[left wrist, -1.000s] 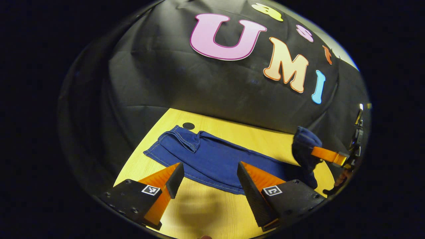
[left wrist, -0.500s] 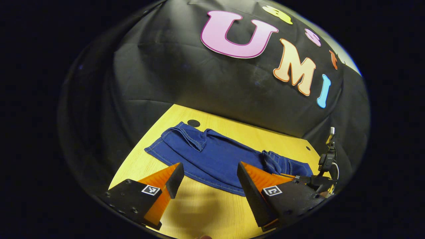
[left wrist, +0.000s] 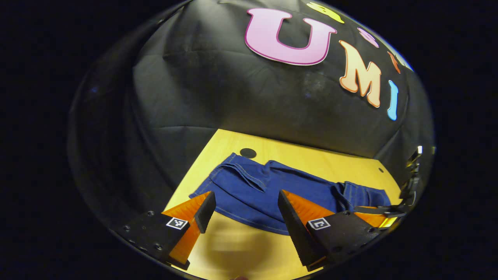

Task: Grasp the waist and the cuffs of the jeans and fold them to make the two legs overlap; first hold the waist and fold one-third of the jeans toward the cuffs, then hold the cuffs and fold the remaining one-third in the same direction to finish folding.

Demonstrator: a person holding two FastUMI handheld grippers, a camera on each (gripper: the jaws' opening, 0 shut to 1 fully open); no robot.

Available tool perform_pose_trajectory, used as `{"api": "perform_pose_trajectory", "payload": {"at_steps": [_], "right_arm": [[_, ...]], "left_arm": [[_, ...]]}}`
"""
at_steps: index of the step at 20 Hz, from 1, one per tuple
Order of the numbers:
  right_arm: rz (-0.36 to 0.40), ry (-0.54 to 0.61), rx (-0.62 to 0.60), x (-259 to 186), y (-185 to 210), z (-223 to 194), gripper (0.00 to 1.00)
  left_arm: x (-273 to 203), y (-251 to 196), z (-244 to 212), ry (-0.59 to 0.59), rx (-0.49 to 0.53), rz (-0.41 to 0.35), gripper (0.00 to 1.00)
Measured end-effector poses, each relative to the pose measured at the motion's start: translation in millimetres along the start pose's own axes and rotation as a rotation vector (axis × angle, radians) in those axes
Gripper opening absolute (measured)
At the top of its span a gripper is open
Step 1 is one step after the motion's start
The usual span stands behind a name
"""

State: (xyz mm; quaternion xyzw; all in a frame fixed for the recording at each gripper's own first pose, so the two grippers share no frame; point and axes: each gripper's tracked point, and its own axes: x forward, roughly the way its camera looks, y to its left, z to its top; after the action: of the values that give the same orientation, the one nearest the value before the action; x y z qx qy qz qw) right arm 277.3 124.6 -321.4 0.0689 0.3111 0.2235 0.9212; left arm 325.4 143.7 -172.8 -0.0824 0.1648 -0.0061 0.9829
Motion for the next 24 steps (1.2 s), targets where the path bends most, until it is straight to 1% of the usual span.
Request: {"api": "perform_pose_trajectory", "payload": {"at_steps": [1, 3, 5, 6, 7, 8, 12, 14, 16, 18, 20, 21, 22, 23, 24], "right_arm": [[0.000, -0.004, -0.011, -7, 2, 0, 0.98], [0.006, -0.002, 0.007, -26, 6, 1, 0.98], [-0.011, -0.005, 0.014, -45, 0, 4, 0.98], [-0.031, -0.011, 0.012, -55, -6, 6, 0.94], [-0.047, -0.019, 0.015, -63, -11, 10, 0.98], [-0.061, -0.026, 0.020, -72, -16, 13, 0.98], [-0.121, -0.062, 0.020, -91, -37, 26, 0.98], [-0.139, -0.077, 0.030, -99, -44, 33, 0.98], [-0.151, -0.090, 0.039, -107, -46, 36, 0.98], [-0.168, -0.088, 0.033, -112, -50, 34, 0.98], [-0.181, -0.076, 0.030, -116, -54, 31, 0.98], [-0.173, -0.071, 0.040, -118, -55, 29, 0.98], [-0.164, -0.072, 0.056, -120, -53, 29, 1.00], [-0.157, -0.079, 0.075, -122, -52, 31, 0.98], [-0.151, -0.084, 0.091, -125, -51, 32, 0.98]], "left_arm": [[11, 8, 0, 0.012, 0.019, -0.001, 0.96], [36, 23, -2, 0.041, 0.050, 0.004, 0.96], [59, 34, -5, 0.067, 0.067, 0.006, 0.96], [67, 37, -9, 0.083, 0.069, 0.005, 0.96], [76, 39, -12, 0.097, 0.078, 0.005, 0.96], [85, 42, -14, 0.103, 0.088, 0.010, 0.96], [104, 43, -20, 0.122, 0.115, 0.005, 0.96], [109, 44, -27, 0.143, 0.121, 0.005, 0.96], [113, 46, -36, 0.156, 0.097, 0.004, 0.96], [114, 48, -33, 0.140, 0.091, 0.002, 0.96], [114, 49, -36, 0.145, 0.098, 0.005, 0.92], [116, 50, -35, 0.144, 0.099, 0.006, 0.87], [115, 48, -34, 0.144, 0.103, -0.006, 0.82], [115, 46, -36, 0.144, 0.102, -0.013, 0.75], [116, 43, -35, 0.145, 0.095, -0.023, 0.71]]}}
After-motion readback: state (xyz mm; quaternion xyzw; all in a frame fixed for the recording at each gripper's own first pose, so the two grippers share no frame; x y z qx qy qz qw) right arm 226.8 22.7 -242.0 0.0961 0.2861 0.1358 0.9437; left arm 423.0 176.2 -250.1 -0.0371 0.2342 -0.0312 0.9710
